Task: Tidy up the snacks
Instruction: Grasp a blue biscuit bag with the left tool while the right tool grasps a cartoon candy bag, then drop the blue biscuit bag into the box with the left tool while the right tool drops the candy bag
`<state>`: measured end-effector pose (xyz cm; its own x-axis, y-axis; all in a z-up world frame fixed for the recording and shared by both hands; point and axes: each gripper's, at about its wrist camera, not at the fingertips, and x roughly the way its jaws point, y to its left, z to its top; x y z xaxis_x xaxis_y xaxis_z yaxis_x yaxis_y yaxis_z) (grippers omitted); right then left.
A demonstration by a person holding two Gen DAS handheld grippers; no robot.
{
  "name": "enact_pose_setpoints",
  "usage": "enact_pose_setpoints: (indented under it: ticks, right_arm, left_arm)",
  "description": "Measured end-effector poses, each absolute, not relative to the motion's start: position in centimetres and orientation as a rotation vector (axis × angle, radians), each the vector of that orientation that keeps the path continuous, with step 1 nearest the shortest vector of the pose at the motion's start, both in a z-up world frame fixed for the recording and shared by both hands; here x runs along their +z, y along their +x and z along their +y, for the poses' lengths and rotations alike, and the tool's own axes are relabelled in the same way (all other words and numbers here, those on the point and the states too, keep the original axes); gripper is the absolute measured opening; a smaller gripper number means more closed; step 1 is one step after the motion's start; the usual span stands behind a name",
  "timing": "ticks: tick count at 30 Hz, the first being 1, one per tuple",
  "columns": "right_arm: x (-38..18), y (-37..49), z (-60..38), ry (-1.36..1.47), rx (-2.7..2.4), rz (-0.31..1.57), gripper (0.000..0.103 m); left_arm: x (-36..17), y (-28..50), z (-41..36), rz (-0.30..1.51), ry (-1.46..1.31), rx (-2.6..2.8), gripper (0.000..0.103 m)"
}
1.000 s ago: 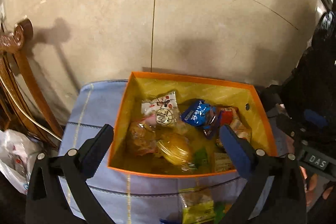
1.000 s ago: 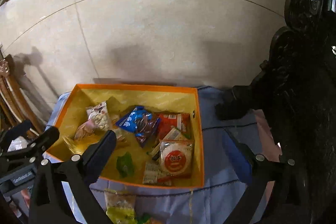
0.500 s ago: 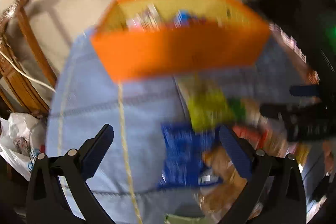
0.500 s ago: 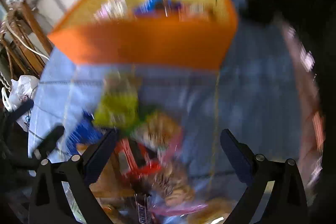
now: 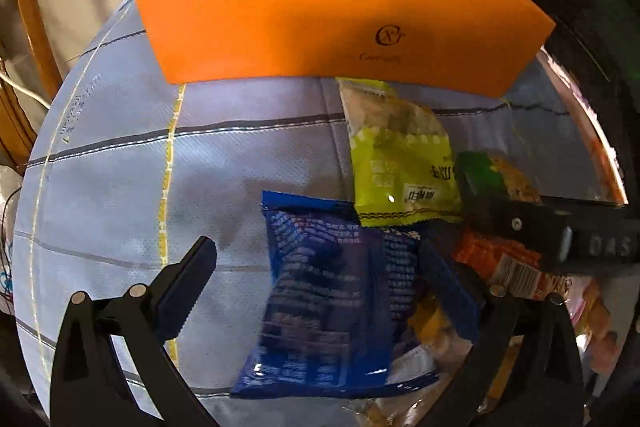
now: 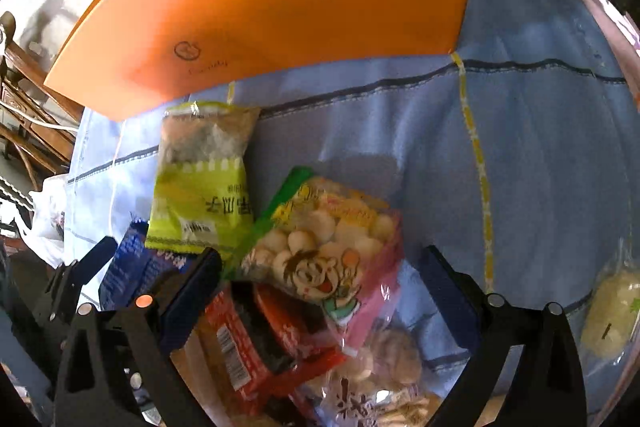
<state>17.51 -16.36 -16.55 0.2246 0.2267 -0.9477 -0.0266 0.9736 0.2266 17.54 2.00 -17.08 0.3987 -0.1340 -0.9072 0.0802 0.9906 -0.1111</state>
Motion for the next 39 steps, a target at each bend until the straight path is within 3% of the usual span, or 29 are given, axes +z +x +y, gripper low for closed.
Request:
enact_pose_setpoints:
  ticks: [5,8,9,10,11,12,13,26,34,39]
  right_arm:
    - [-16.6,17.1,-16.9,0.240,0.176,1.355,0.099]
    - [-16.4,17.2,-16.7,0.219,0.171,1.363,0.099]
    - [-16.3,17.0,-16.6,0.213,0.167,1.351,0.083]
    - [-15.8,16.9,-16.6,0.188,0.153,1.326,0.061]
    - [-15.7,16.9,-16.2,0.176,0.150,1.313,0.054]
    - [-15.6,16.6,-16.3,0.180,0.154,1.310,0.039]
    - [-15.5,16.4,-16.4,0.204,0.171,1.315,0.036]
    - [-4.1,13.0,-18.7,0.140,0.201,1.011,0.034]
    - [4.3,13.9,-17.3,0.021,0.249,0.799,0.034]
    - [5.2,18.0,-16.2,-0.055,0.228,0.729,0.034]
  left_arm:
    - [-17.2,15.9,0.2,1.201,0.069,-0.274,0.099]
    - [-17.9,16.8,1.8,1.216,-0.014,-0.217,0.099]
    - [-17.7,16.8,2.1,1.198,0.001,-0.180,0.085]
    - [-17.5,16.6,2.2,1.181,0.022,-0.182,0.064]
    - [-17.2,16.3,2.3,1.172,0.050,-0.197,0.061]
    - [-17.1,16.2,2.2,1.184,0.056,-0.232,0.058]
    - [-16.7,15.8,2.1,1.195,0.077,-0.272,0.056]
    - [-4.0,13.3,4.1,0.936,0.038,-0.272,0.055]
    - [3.0,18.4,1.7,0.795,0.152,-0.242,0.055]
    - [5.2,24.0,2.1,0.765,0.088,-0.225,0.055]
